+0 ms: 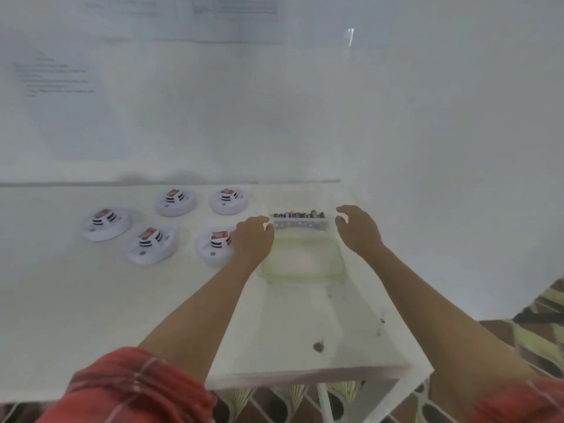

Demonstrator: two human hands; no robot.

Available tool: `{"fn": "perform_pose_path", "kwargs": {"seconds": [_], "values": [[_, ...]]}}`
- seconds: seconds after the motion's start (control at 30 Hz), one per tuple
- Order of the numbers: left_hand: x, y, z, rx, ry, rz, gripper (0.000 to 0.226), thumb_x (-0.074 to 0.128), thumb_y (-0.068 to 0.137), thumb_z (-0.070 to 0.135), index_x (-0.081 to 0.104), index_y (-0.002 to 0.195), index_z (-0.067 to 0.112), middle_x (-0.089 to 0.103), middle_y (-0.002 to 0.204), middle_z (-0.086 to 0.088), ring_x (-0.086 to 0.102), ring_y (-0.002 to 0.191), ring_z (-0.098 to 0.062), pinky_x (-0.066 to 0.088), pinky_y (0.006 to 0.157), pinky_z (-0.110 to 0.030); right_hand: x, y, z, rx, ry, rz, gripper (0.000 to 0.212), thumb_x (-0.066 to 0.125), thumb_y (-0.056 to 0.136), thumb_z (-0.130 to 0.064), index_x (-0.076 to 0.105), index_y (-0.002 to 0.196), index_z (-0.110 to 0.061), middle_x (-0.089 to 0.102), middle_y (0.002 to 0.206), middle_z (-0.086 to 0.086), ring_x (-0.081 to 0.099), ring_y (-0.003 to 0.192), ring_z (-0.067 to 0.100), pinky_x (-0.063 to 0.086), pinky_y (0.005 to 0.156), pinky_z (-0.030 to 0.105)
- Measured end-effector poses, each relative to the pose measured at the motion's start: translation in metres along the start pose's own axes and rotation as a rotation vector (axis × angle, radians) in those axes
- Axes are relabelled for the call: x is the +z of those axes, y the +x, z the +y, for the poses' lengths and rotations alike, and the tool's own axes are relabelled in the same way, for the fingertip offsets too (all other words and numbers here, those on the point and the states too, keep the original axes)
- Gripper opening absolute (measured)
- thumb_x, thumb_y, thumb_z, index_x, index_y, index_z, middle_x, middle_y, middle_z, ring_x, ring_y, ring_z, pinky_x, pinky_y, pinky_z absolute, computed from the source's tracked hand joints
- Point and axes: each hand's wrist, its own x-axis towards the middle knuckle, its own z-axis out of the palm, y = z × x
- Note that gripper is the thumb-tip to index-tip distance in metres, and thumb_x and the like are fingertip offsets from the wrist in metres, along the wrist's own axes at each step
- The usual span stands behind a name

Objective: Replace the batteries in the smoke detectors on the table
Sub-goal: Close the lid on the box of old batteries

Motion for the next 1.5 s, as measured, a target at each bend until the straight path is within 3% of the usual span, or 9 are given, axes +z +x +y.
{"fn": "perform_pose_path", "kwargs": {"seconds": [0.23, 0.6, 0.83, 0.93, 1.0, 1.1, 1.27, 1.37, 1.5], "values": [[0.018, -0.028, 0.013, -0.142, 0.172, 0.018, 0.039, 0.034, 0.093, 0.019, 0.053, 0.127, 0.012, 0.05, 0.13, -0.01, 0.046, 0.121, -0.027, 0.034, 0.098, -0.032, 0.001, -0.015, 0.031, 0.154, 0.058, -0.109, 0.035, 0.041, 0.095, -0.015, 0.051, 0.123, 0.004, 0.051, 0.133, 0.014, 0.045, 0.124, 0.029, 0.033, 0.1, 0.03], [0.012, -0.029, 0.013, -0.266, 0.024, 0.059, 0.035, 0.042, 0.091, -0.002, 0.053, 0.124, 0.004, 0.052, 0.13, -0.012, 0.049, 0.121, -0.025, 0.04, 0.094, -0.03, 0.007, -0.008, 0.034, 0.274, 0.18, -0.224, 0.035, 0.057, 0.085, -0.007, 0.054, 0.118, 0.003, 0.057, 0.124, 0.016, 0.054, 0.115, 0.029, 0.044, 0.091, 0.03], [0.007, -0.026, 0.015, -0.278, 0.048, 0.078, 0.03, 0.047, 0.091, 0.004, 0.052, 0.121, -0.001, 0.057, 0.124, -0.015, 0.053, 0.116, -0.027, 0.042, 0.09, -0.03, 0.008, 0.01, 0.04, 0.341, 0.245, -0.256, 0.02, 0.062, 0.074, 0.002, 0.061, 0.094, 0.003, 0.064, 0.091, 0.014, 0.062, 0.082, 0.029, 0.04, 0.06, 0.024], [-0.001, -0.022, 0.019, -0.31, -0.016, 0.09, 0.011, 0.052, 0.086, 0.006, 0.053, 0.095, -0.001, 0.061, 0.098, -0.017, 0.059, 0.104, -0.033, 0.045, 0.072, -0.033, -0.005, 0.015, 0.033, 0.332, 0.261, -0.317, 0.013, 0.058, 0.073, 0.008, 0.052, 0.075, -0.003, 0.047, 0.06, 0.008, 0.042, 0.048, 0.02, 0.034, 0.047, 0.021], [-0.009, -0.017, 0.022, -0.32, -0.076, 0.12, 0.022, 0.055, 0.081, 0.004, 0.04, 0.065, 0.006, 0.056, 0.072, -0.012, 0.064, 0.087, -0.03, 0.035, 0.05, -0.025, -0.016, 0.017, 0.025, 0.304, 0.27, -0.383, 0.02, 0.056, 0.072, 0.013, 0.049, 0.062, -0.004, 0.042, 0.054, 0.008, 0.033, 0.045, 0.017, 0.03, 0.046, 0.02], [-0.028, -0.01, 0.03, -0.337, -0.167, 0.154, 0.032, 0.058, 0.08, 0.006, 0.033, 0.058, 0.009, 0.045, 0.06, -0.005, 0.046, 0.054, -0.015, 0.031, 0.046, -0.022, -0.038, 0.021, 0.011, 0.26, 0.328, -0.369, 0.023, 0.056, 0.07, 0.011, 0.048, 0.054, -0.003, 0.039, 0.054, 0.007, 0.028, 0.045, 0.015, 0.024, 0.04, 0.015], [-0.066, 0.016, 0.045, -0.227, -0.51, 0.232, 0.024, 0.055, 0.08, 0.003, 0.05, 0.058, 0.013, 0.054, 0.064, -0.007, 0.054, 0.072, -0.024, 0.043, 0.066, -0.029, -0.075, 0.039, -0.015, 0.218, 0.65, -0.215, 0.018, 0.062, 0.077, 0.003, 0.056, 0.063, -0.006, 0.051, 0.054, 0.004, 0.036, 0.052, 0.013, 0.034, 0.045, 0.019], [-0.077, 0.037, 0.056, -0.161, -0.661, 0.306, 0.017, 0.055, 0.081, 0.0, 0.068, 0.086, 0.008, 0.066, 0.098, -0.009, 0.06, 0.089, -0.026, 0.045, 0.073, -0.027, -0.086, 0.057, -0.024, 0.143, 0.825, -0.124, 0.019, 0.061, 0.08, 0.003, 0.059, 0.067, -0.012, 0.05, 0.068, 0.001, 0.04, 0.06, 0.012, 0.037, 0.058, 0.023], [-0.071, 0.071, 0.053, -0.171, -0.851, 0.235, 0.027, 0.056, 0.086, -0.002, 0.058, 0.07, 0.02, 0.057, 0.089, -0.007, 0.051, 0.063, -0.021, 0.042, 0.055, -0.026, -0.078, 0.09, -0.021, 0.02, 0.819, -0.052, 0.024, 0.058, 0.084, 0.007, 0.066, 0.104, -0.002, 0.056, 0.077, -0.001, 0.044, 0.061, 0.008, 0.037, 0.055, 0.019]]}}
